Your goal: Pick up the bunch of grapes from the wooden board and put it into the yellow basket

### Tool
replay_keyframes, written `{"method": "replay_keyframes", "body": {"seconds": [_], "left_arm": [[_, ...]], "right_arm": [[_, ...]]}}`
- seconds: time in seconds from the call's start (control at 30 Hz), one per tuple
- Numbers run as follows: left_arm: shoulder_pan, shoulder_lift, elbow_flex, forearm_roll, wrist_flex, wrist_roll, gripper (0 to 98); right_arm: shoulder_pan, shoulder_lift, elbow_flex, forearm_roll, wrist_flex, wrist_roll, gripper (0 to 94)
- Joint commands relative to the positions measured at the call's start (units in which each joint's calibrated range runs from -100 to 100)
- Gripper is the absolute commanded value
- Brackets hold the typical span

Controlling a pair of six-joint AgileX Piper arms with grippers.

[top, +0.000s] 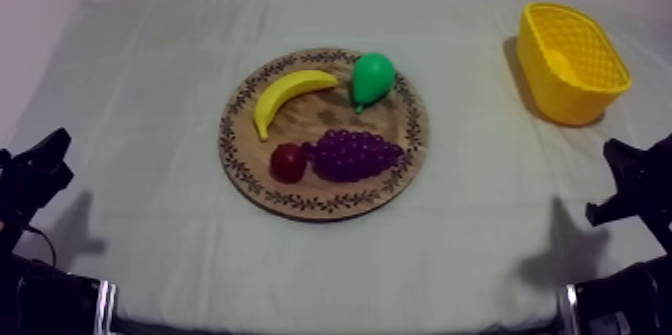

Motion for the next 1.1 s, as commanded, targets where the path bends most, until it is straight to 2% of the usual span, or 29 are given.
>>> {"method": "replay_keyframes", "body": {"seconds": [0.0, 0.5, 0.73, 0.8, 1.07], "left_arm": [[0.0, 0.0, 0.0, -0.03, 0.0, 0.0, 0.1], [0.0, 0.0, 0.0, -0.03, 0.0, 0.0, 0.1], [0.0, 0.0, 0.0, -0.03, 0.0, 0.0, 0.1], [0.0, 0.0, 0.0, -0.03, 0.0, 0.0, 0.1], [0.0, 0.0, 0.0, -0.03, 0.0, 0.0, 0.1]], "right_arm": [[0.0, 0.0, 0.0, 0.0, 0.1, 0.0, 0.4], [0.0, 0.0, 0.0, -0.1, -1.0, -1.4, 0.4], [2.8, 0.4, -4.6, -5.0, -0.1, 3.9, 0.3], [2.2, 2.2, -7.4, -5.3, 0.5, 4.1, 0.3], [-3.9, 17.7, -23.2, -3.4, 2.6, 1.4, 0.4]]}}
